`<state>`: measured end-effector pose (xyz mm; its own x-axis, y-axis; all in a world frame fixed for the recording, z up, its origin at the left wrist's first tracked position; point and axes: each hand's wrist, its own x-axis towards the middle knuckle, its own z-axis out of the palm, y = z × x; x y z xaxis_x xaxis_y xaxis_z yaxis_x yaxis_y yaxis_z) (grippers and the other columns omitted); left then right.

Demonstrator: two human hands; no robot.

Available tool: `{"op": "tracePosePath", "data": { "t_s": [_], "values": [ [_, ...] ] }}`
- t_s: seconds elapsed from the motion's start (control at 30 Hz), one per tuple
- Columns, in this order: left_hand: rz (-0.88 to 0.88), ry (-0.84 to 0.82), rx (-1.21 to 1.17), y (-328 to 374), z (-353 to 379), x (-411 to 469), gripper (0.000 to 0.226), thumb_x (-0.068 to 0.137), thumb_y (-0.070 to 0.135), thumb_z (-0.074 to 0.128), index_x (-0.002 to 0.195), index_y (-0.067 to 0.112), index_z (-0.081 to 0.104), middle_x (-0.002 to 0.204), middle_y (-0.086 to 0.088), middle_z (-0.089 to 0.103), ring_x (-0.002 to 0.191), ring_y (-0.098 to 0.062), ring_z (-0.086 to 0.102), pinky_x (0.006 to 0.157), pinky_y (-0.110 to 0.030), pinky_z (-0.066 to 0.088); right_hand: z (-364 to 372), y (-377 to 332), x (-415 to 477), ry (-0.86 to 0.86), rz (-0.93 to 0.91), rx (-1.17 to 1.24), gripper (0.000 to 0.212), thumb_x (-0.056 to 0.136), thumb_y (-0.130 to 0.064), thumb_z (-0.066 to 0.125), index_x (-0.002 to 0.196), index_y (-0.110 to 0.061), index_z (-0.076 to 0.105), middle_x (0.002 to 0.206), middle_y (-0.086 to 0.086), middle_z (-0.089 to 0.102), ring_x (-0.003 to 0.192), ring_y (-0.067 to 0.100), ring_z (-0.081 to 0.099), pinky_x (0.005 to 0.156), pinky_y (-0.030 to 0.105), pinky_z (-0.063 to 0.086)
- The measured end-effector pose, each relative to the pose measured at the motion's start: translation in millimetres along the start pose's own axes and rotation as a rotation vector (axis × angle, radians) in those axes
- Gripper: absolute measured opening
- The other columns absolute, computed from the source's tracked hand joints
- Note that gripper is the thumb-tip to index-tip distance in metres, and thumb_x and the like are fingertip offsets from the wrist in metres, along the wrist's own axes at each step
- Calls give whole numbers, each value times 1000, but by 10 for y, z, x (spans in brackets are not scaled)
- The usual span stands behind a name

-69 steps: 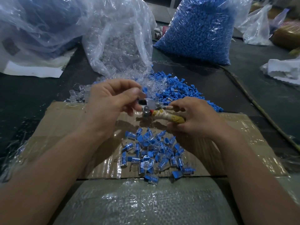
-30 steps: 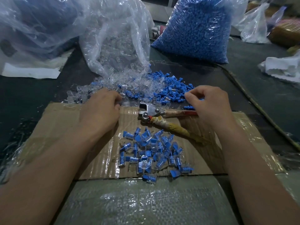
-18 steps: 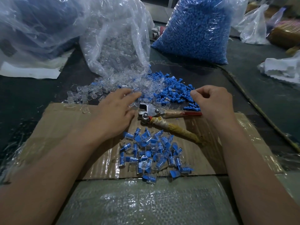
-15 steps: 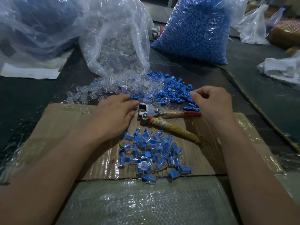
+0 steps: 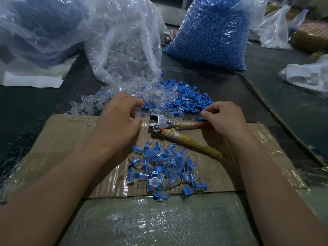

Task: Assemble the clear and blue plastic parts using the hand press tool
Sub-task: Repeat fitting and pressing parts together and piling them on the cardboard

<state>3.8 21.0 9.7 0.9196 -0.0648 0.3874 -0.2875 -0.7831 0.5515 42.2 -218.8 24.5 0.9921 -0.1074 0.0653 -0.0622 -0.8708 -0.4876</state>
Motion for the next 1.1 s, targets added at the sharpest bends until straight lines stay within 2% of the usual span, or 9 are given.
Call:
{"op": "tracePosePath", "data": {
  "t_s": [0.07,0.13,0.2,0.33,0.63,0.77,0.87,0.97,1.1],
  "values": [
    [9,11,-52,41,-30,-16,19,81,1,64,97,9,64,95,1,46,75,0,45,72,-5,38,34,-8,27,-45,-1,-78,12,85,-29,61,91,-25,71,86,-7,61,82,11,51,69,27,39],
    [16,34,-123,85,-52,-38,14,80,-1,64,90,8,66,95,-3,52,78,-3,50,70,-7,42,40,-19,60,-77,18,-111,14,83,-25,62,93,-24,72,90,-7,62,83,11,51,69,27,39],
    [22,52,-184,128,-68,-58,13,80,-1,64,90,7,67,93,-3,57,79,-6,54,72,-10,44,29,-25,93,-89,39,-108,15,81,-22,65,93,-24,73,87,-9,61,81,9,50,67,26,39],
    [14,35,-228,180,-70,-79,16,81,2,65,93,12,66,83,12,54,77,2,54,70,0,41,42,-24,114,-93,33,-98,12,82,-22,66,92,-23,73,79,-11,56,71,4,46,66,26,37],
    [-62,4,-320,245,-91,-95,15,83,12,63,93,22,62,84,11,58,78,2,57,71,-2,45,60,-42,50,-65,-67,-106,4,90,-21,56,90,-24,58,92,-7,53,90,14,50,81,35,44],
    [-175,-19,-501,240,-93,-97,35,81,6,64,111,24,58,94,6,64,83,-5,65,73,-19,55,26,-28,7,21,-113,9,7,89,-20,58,87,-25,52,81,-10,51,75,8,49,64,23,37],
    [-217,-10,-539,223,-93,-85,24,79,5,66,96,21,67,92,6,65,81,-2,64,74,-16,54,-6,-89,-59,63,-157,165,14,85,-20,63,79,-28,54,74,-16,53,66,-2,51,54,10,37],
    [-251,-9,-582,211,-88,-88,20,76,7,69,77,26,67,86,1,67,76,-5,64,70,-15,53,-17,-199,-158,46,-209,339,23,80,-18,69,72,-34,55,70,-16,58,60,-10,54,54,2,39],
    [-349,-24,-749,239,-86,-117,14,76,6,68,80,19,71,74,-5,70,67,-14,67,64,-24,55,10,-359,-323,-6,-320,500,26,80,-11,68,78,-36,61,75,-18,62,68,-11,57,62,5,43]
  ]
}}
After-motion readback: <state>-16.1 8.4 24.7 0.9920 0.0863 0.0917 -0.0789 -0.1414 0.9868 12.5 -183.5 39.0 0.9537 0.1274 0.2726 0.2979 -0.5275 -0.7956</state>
